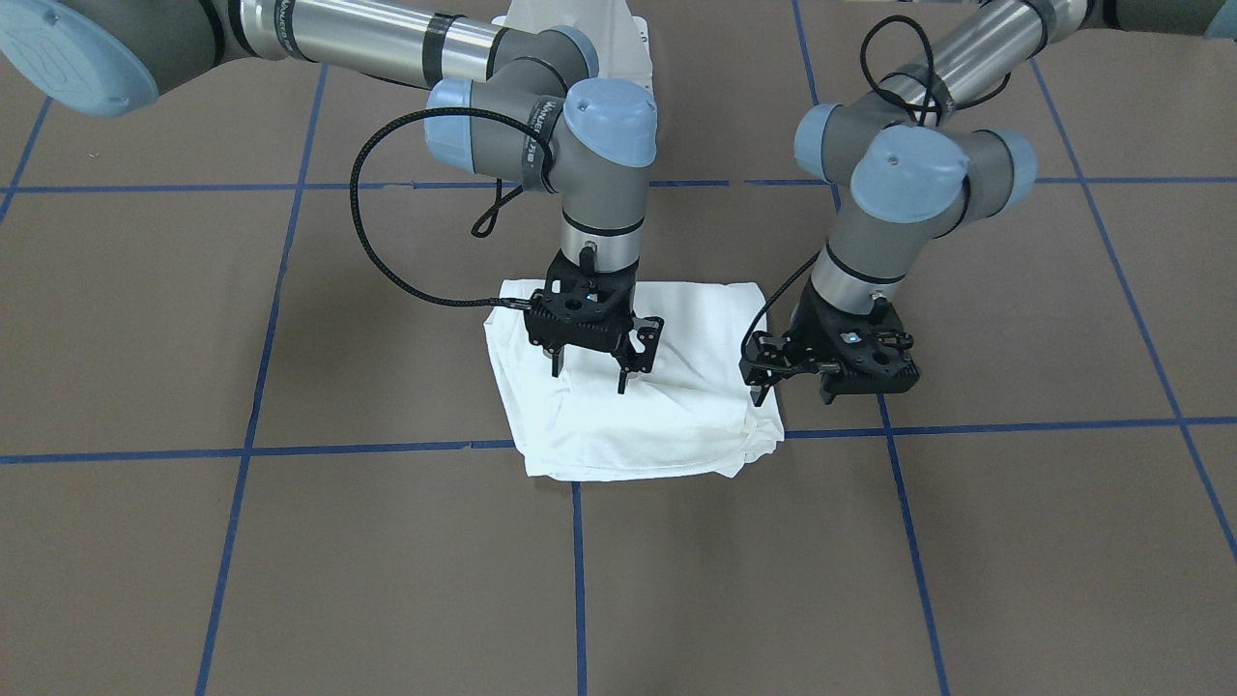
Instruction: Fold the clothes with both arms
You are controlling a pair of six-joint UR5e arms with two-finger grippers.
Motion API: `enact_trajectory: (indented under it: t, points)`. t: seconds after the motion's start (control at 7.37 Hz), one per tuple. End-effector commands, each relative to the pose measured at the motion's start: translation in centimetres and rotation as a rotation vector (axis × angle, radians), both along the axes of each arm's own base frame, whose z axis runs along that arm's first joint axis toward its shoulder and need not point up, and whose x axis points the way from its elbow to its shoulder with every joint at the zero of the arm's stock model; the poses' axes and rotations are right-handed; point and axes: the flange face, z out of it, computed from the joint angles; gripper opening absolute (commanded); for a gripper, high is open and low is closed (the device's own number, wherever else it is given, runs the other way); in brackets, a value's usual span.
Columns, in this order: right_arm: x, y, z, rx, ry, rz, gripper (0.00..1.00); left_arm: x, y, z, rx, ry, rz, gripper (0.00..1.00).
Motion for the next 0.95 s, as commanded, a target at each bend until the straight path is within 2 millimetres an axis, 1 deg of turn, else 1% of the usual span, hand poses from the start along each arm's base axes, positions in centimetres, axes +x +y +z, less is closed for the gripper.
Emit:
enact_trajectory:
  t: [0.0,0.14,0.27,0.41,0.54,0.68,0.81]
  points:
    - [-3.0,3.8,-0.2,0.009,0.005,-0.062,1.0,-4.3,-0.4,1.7,0.058,-0.007,0.077,1.0]
    - [-4.6,5.6,0.8,0.015,0.027,-0.086,1.0,-4.3,-0.4,1.6,0.056,-0.006,0.076,1.0]
    - [-6.0,6.3,0.8,0.066,0.07,-0.103,1.0,-4.3,-0.4,1.5,0.058,-0.005,0.076,1.0]
    - [-7.8,5.4,0.7,0.072,0.115,-0.109,1.0,-4.5,-0.3,1.4,0.059,-0.003,0.075,1.0]
    - [-8.6,4.5,1.6,0.087,0.164,-0.103,1.0,-4.8,-0.1,0.9,0.063,0.003,0.072,1.0]
    - [-8.9,3.8,2.8,0.1,0.202,-0.103,1.0,-4.8,-0.1,0.8,0.063,0.005,0.07,1.0]
    - [-9.0,2.7,4.1,0.125,0.252,-0.069,1.0,-4.9,0.0,0.6,0.063,0.007,0.069,1.0]
